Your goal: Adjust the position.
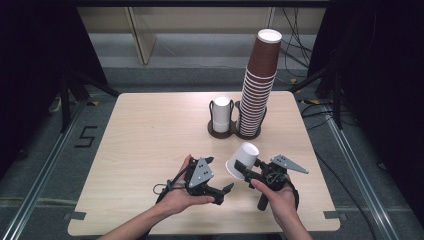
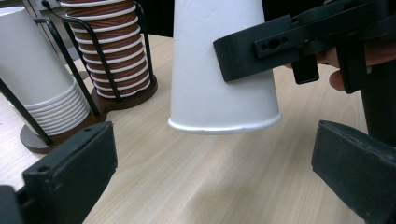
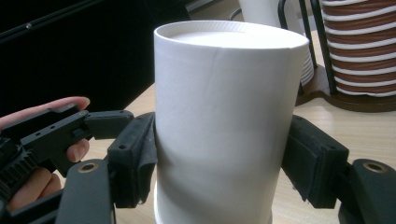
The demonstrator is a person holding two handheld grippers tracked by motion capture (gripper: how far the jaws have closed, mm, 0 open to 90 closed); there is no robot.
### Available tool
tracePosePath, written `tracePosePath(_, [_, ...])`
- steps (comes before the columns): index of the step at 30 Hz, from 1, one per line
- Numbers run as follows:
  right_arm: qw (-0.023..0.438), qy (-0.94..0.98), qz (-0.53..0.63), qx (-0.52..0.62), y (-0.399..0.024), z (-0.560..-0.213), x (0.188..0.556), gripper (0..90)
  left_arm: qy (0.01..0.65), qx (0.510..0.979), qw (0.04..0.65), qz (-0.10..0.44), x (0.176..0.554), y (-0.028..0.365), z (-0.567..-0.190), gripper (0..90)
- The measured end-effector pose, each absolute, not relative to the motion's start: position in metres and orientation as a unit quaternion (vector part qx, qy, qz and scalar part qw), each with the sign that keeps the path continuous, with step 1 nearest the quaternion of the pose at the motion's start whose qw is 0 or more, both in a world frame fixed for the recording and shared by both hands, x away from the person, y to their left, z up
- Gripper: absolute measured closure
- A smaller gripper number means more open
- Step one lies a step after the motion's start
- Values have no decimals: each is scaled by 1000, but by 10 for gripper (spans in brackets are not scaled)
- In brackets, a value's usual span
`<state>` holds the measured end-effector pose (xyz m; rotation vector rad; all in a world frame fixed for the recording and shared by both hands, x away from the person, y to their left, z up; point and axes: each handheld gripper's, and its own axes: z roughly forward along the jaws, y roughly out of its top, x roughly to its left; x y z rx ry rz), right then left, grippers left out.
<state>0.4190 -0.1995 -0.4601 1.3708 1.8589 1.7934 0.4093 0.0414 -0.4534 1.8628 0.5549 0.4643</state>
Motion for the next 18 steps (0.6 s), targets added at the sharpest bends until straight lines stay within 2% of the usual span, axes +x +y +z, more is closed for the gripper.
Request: tracePosePath(18, [91, 624, 624, 461, -196, -453, 415, 323, 236, 785, 548, 166, 422, 36, -452, 1])
